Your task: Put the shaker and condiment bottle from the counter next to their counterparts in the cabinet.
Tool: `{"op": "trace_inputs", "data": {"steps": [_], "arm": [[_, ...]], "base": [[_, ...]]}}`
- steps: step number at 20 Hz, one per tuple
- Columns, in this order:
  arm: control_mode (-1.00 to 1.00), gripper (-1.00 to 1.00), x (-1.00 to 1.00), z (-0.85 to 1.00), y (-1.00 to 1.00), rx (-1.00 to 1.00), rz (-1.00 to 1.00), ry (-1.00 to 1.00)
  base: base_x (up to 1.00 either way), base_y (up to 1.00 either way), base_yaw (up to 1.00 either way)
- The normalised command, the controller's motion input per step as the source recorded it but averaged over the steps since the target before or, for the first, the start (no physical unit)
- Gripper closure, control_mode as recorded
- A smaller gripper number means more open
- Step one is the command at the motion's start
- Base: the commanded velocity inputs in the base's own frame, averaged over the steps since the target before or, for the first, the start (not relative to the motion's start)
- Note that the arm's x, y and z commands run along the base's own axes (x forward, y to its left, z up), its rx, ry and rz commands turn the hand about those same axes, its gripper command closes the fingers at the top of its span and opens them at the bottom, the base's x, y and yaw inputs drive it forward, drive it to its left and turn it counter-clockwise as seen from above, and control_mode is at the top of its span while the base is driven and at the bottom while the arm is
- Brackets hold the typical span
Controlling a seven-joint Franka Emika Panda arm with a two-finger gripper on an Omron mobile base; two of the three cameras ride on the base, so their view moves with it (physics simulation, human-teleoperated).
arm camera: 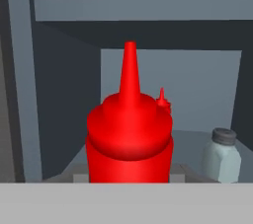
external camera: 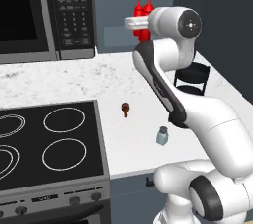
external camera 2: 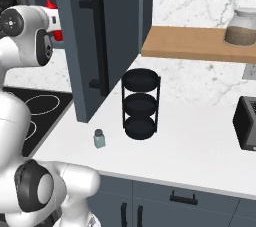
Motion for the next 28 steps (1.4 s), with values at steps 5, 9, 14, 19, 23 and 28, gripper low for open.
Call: {"op": "trace_inputs", "data": {"steps": [5,9,14,19,23,28], "arm": [[-1.00,1.00,0.17,0.00,0.00,0.00,-0.01,0.00],[-1.00,1.00,0.12,0.00,0.00,0.00,-0.05,0.00],[-1.00,1.00,0.18,-0.03,0.00,0.00,-0.05,0.00],[-1.00,1.00,0.30,-0.13,0.00,0.00,0.00,0.02],[-1.00,1.00,0.30,-0.17,0.00,0.00,0.00,0.02],[-1.00,1.00,0.25,-0.21,0.00,0.00,0.00,0.00]], "base": [[0.00,0.00,0.00],[0.00,0.00,0.00],[0.00,0.00,0.00],[0.00,0.00,0.00],[0.00,0.00,0.00],[0.00,0.00,0.00]]}}
